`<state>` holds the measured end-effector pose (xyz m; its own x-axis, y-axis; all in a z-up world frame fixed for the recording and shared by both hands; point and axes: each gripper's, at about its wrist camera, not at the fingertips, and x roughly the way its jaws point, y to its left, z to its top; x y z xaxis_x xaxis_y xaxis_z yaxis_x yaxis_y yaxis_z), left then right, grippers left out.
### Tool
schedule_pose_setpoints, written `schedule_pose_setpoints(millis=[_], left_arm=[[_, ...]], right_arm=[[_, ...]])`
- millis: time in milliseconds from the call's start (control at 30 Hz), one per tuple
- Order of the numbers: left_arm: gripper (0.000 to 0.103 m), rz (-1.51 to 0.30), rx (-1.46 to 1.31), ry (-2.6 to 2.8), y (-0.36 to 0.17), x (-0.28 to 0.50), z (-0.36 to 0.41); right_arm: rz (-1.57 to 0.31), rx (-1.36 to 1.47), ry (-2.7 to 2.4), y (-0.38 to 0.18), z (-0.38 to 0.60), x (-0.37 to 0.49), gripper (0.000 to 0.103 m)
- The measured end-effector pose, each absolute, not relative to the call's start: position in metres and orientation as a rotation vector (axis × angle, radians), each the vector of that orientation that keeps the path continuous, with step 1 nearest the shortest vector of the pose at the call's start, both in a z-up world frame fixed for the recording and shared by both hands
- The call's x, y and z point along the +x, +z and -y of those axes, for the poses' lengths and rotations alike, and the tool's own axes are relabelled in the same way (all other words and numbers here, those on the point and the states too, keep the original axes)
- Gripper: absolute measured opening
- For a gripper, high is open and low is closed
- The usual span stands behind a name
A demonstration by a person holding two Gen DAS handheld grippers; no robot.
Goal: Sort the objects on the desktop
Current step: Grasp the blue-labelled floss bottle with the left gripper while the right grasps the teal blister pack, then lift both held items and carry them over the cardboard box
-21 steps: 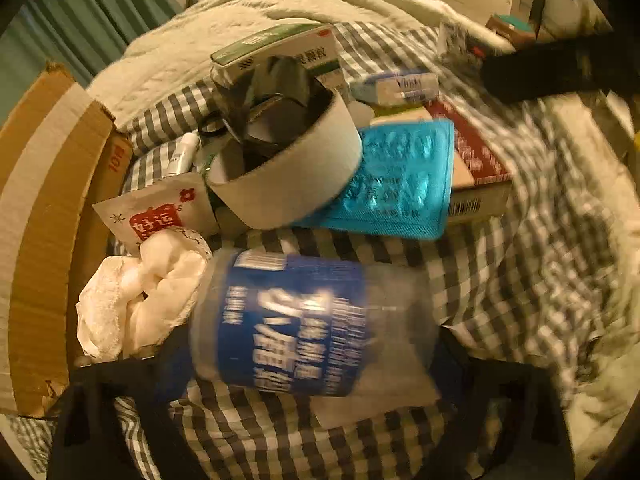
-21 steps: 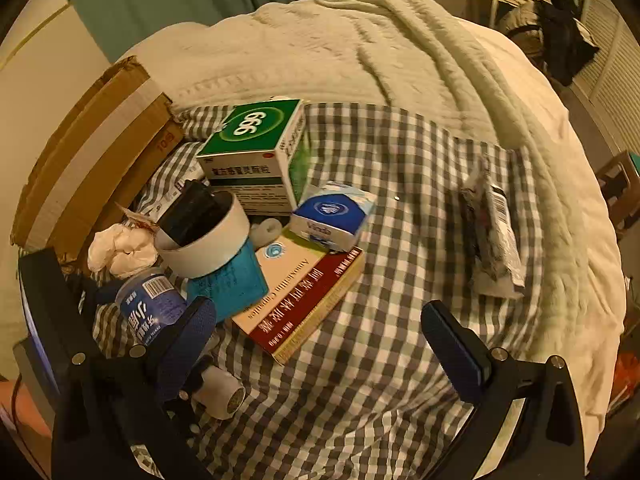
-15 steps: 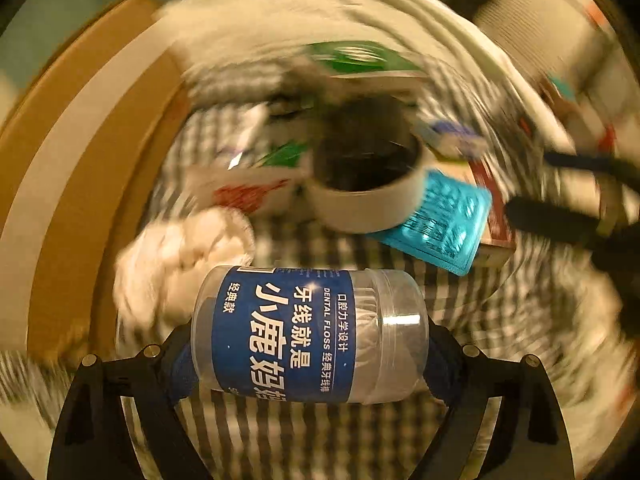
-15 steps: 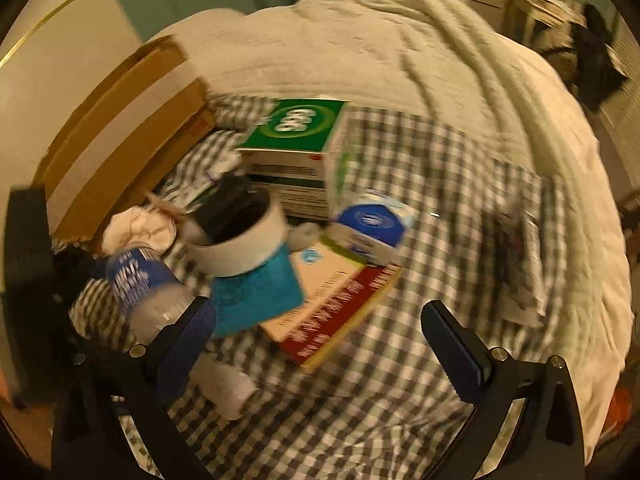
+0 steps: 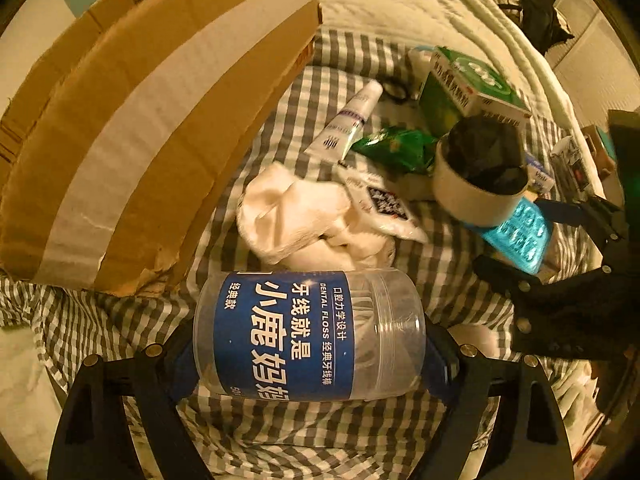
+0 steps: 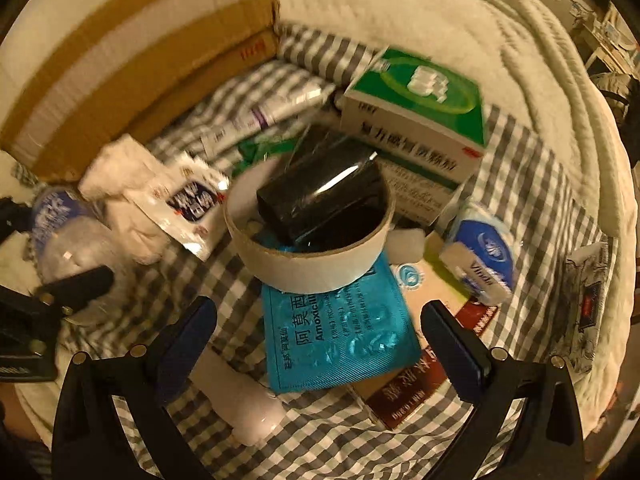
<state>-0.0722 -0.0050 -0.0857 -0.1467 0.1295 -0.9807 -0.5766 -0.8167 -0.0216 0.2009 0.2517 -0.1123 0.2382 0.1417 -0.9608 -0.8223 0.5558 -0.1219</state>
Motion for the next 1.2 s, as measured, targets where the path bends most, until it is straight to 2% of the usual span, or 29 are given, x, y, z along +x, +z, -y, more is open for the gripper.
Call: schedule_pose_setpoints(millis=[100, 133, 167, 200, 667, 933, 1200], left_arm=[[0.089, -0.505, -1.665, 1.995, -0.084, -0.077, 0.006], [0.089, -0.507, -1.658, 1.993, -0.084, -0.079, 0.005], [0.089, -0.511, -1.649, 1.995, -0.083, -0.081, 0.004], [0.089, -0.513, -1.640, 1.996, -0.081, -0.082, 0.005], [0.089, -0.565, -1.556, 1.962, -0.046, -0.076, 0.017], [0.089, -0.506, -1.559, 1.978, -0.026, -0.060, 0.030], [0.089, -0.426, -1.517, 2.022, 0.002, -0.055, 0.033]], right_arm=[[-1.141, -0.803, 0.714, -0.120, -0.255, 0.198, 0.088], [-1.139, -0.823, 0.707, -0.121, -0.255, 0.197, 0.084], [-1.134, -0.832, 0.694, -0.121, -0.255, 0.197, 0.076], [-1.131, -0.836, 0.682, -0.120, -0.254, 0.197, 0.073], [-1.197, -0.753, 0.598, -0.105, -0.209, 0.174, 0.073], [-1.198, -0.766, 0.566, -0.093, -0.192, 0.141, 0.073], [-1.173, -0.695, 0.507, -0.058, -0.189, 0.133, 0.073]])
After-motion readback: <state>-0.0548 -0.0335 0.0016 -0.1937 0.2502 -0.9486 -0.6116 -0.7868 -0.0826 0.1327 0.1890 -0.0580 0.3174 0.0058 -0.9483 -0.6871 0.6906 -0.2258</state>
